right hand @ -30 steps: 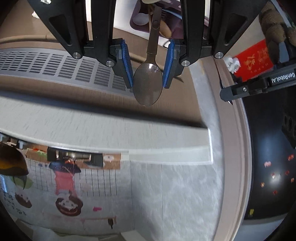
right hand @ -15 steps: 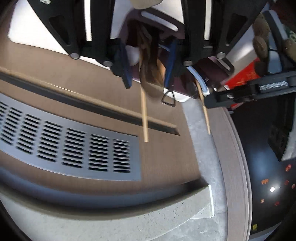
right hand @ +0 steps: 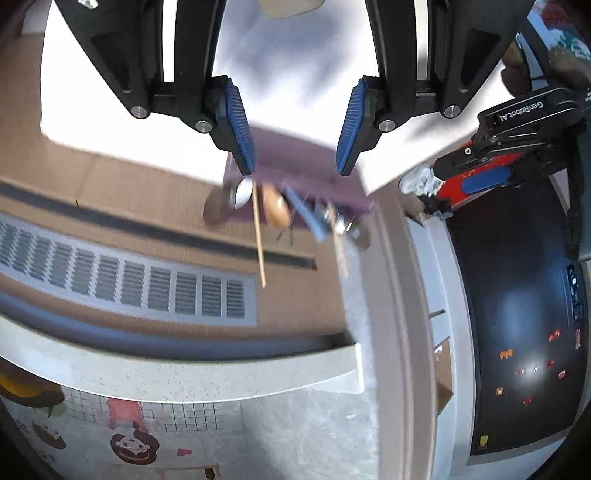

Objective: Organize utensils

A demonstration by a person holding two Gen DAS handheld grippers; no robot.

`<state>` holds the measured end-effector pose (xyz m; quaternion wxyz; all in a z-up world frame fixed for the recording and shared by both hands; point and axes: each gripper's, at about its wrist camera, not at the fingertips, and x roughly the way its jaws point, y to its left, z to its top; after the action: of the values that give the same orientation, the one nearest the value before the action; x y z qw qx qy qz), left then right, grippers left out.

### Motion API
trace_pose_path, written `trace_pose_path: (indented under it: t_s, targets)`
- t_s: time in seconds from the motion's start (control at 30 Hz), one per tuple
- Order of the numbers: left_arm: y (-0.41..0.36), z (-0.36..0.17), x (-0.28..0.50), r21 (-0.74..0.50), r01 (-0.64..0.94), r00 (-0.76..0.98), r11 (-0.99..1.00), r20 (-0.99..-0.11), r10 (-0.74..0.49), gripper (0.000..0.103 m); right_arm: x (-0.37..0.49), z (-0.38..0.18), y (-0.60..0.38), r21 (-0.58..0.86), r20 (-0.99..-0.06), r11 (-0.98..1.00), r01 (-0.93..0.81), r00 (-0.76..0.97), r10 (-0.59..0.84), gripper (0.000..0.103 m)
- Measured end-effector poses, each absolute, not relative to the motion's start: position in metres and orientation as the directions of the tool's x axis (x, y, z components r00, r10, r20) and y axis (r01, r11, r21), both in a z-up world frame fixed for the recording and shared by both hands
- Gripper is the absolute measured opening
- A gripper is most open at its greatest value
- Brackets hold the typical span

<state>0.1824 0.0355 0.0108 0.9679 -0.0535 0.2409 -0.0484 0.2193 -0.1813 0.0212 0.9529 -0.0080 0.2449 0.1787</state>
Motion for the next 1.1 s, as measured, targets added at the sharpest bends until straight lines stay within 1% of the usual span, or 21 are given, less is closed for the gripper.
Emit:
trace_pose_path:
  t_s: [0.07,0.13,0.2,0.3,0.33,0.57,0.8,1.1]
  targets:
    - [0.035,0.007,0.158,-0.124,0.048,0.888,0.991,-0.449,-0.099,0.059,0.196,0.017,-0.179,0.103,-0.487,0.933,-0.344,0.801,0.349,0.044]
    - [0.032,0.004,0.139,-0.1,0.022,0.885,0.995,-0.461,-0.066,0.059,0.181,0.013,-0.179,0.126,-0.485,0.934,-0.335,0.8,0.353,0.043]
    - [0.029,0.0,0.125,-0.087,0.028,0.884,0.996,-0.464,-0.065,0.059,0.159,0.009,-0.182,0.131,-0.457,0.938,-0.32,0.82,0.344,0.044]
    - [0.026,-0.004,0.116,-0.087,0.04,0.877,0.995,-0.474,-0.076,0.059,0.137,0.003,-0.184,0.098,-0.398,0.952,-0.289,0.865,0.304,0.044]
    - [0.026,-0.004,0.116,-0.084,0.034,0.875,0.996,-0.478,-0.071,0.059,0.137,0.002,-0.184,0.09,-0.395,0.955,-0.282,0.87,0.294,0.044]
    - [0.02,0.001,0.117,-0.069,0.013,0.878,0.998,-0.476,-0.044,0.059,0.138,-0.001,-0.185,0.088,-0.411,0.956,-0.28,0.864,0.291,0.044]
    - [0.019,0.003,0.116,-0.07,0.013,0.88,0.997,-0.472,-0.045,0.059,0.136,-0.008,-0.18,0.067,-0.434,0.956,-0.285,0.855,0.285,0.044]
    - [0.017,0.002,0.117,-0.071,0.019,0.874,0.997,-0.483,-0.051,0.059,0.137,-0.011,-0.181,0.071,-0.443,0.956,-0.283,0.85,0.285,0.044]
